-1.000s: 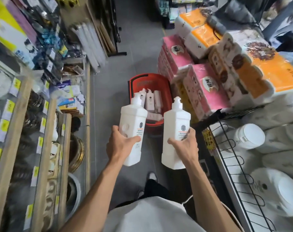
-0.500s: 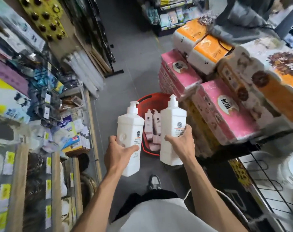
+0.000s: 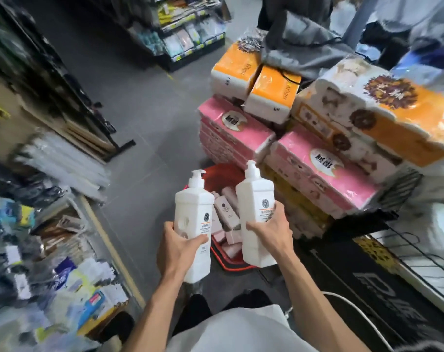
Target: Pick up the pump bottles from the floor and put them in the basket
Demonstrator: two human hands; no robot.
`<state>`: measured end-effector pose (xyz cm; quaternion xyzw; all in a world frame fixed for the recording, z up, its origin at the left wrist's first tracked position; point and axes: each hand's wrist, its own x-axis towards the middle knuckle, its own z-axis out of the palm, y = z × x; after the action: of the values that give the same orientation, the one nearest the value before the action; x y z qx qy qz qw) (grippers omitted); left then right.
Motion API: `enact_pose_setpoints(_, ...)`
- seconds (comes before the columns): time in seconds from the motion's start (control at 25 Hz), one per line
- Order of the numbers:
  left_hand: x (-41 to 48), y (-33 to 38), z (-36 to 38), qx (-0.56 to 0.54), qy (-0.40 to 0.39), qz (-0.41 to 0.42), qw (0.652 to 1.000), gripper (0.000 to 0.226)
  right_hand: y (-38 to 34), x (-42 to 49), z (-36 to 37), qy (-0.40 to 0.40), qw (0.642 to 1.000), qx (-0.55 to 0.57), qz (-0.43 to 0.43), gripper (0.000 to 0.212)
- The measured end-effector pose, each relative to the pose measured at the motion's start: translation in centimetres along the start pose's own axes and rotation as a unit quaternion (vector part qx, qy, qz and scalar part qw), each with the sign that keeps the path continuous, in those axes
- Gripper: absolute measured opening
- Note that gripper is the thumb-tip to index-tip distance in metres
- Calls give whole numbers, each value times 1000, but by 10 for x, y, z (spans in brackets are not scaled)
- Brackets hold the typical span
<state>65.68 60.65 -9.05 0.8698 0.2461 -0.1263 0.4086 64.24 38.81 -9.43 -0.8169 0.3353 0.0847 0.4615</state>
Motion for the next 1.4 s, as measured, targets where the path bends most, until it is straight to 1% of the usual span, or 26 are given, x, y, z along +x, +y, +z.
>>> enact_pose_setpoints(0.2, 68, 31, -25, 58, -86, 78, 992, 65, -23, -16, 28, 90, 991, 53, 87, 74)
enact_pose_setpoints(0.44, 112, 62, -10, 76, -162, 129, 975, 69, -29, -18, 48, 152, 973, 95, 146, 74)
enact_pose_setpoints(0.6, 129, 79, 7, 89, -186, 150, 967, 69, -25, -4, 46, 181, 961, 122, 172, 76)
enact_pose_setpoints(0.8, 141, 106, 23, 119, -192, 176, 958, 67, -22, 21, 37, 193, 949, 161, 190, 75)
enact_pose_setpoints(0.96, 149, 117, 31, 114, -189, 174, 960, 65, -24, 37, 32, 183, 951, 162, 189, 72)
enact_pose_setpoints(1.12, 171, 121, 43, 112, -200, 152, 961, 65, -35, 56, 36, 188, 950, 158, 192, 71)
enact_pose_setpoints(1.24, 191, 122, 45, 118, -219, 147, 957, 65, -43, 66, 46, 194, 944, 154, 218, 71)
enact_pose_setpoints(1.4, 240, 130, 44, 151, -248, 165, 943, 66, -63, 78, 76, 228, 921, 167, 268, 71)
